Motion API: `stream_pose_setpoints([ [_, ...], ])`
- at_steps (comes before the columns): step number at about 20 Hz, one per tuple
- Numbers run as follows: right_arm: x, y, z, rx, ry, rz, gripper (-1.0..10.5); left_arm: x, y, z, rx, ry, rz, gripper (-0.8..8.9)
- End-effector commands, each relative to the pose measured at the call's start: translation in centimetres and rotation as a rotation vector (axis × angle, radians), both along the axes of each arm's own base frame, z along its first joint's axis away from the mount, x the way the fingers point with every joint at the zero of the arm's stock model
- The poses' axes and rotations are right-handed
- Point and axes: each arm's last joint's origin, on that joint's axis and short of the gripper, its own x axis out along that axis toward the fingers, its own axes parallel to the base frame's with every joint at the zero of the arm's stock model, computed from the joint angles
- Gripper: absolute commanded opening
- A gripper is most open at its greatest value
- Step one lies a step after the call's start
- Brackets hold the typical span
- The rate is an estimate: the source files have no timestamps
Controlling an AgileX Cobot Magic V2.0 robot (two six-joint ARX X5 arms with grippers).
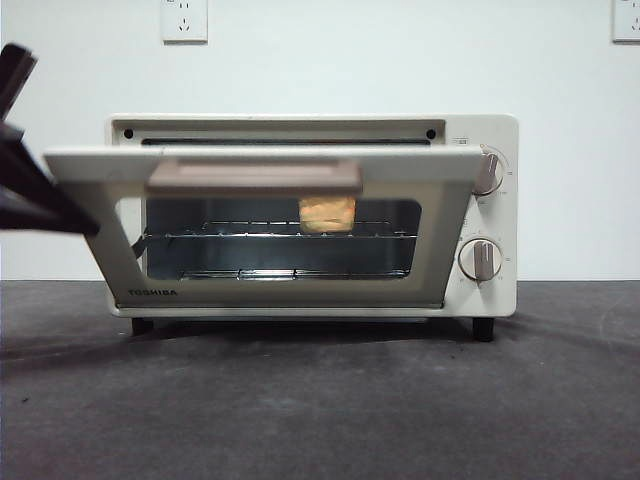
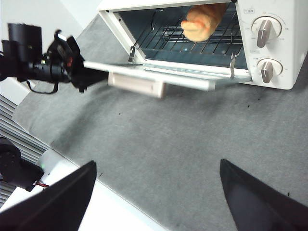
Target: The left arm flap open the oven, the right arm pick bread and place it into oven, the left arm flap close the oven
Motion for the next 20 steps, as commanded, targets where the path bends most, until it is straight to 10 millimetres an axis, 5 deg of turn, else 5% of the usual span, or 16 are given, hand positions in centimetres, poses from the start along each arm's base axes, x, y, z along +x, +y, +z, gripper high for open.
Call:
stream_pose_setpoints([
  [1,-0.1,-0.1,0.6,0.029,-0.010,0.001,4.1,1.0,0.0,1.3,-0.037,-0.034,0.076,0.07],
  [9,-0.1,-0.1,0.6,0.028,-0.013,0.000,4.1,2.4,0.2,3.8,-0.159,-0.178,0.240,0.07],
  [20,-0.1,-0.1,0.6,0.017,-0.032,0.005,4.1,2.1,0.0,4.7,-0.214,-0.209,0.162,0.09],
])
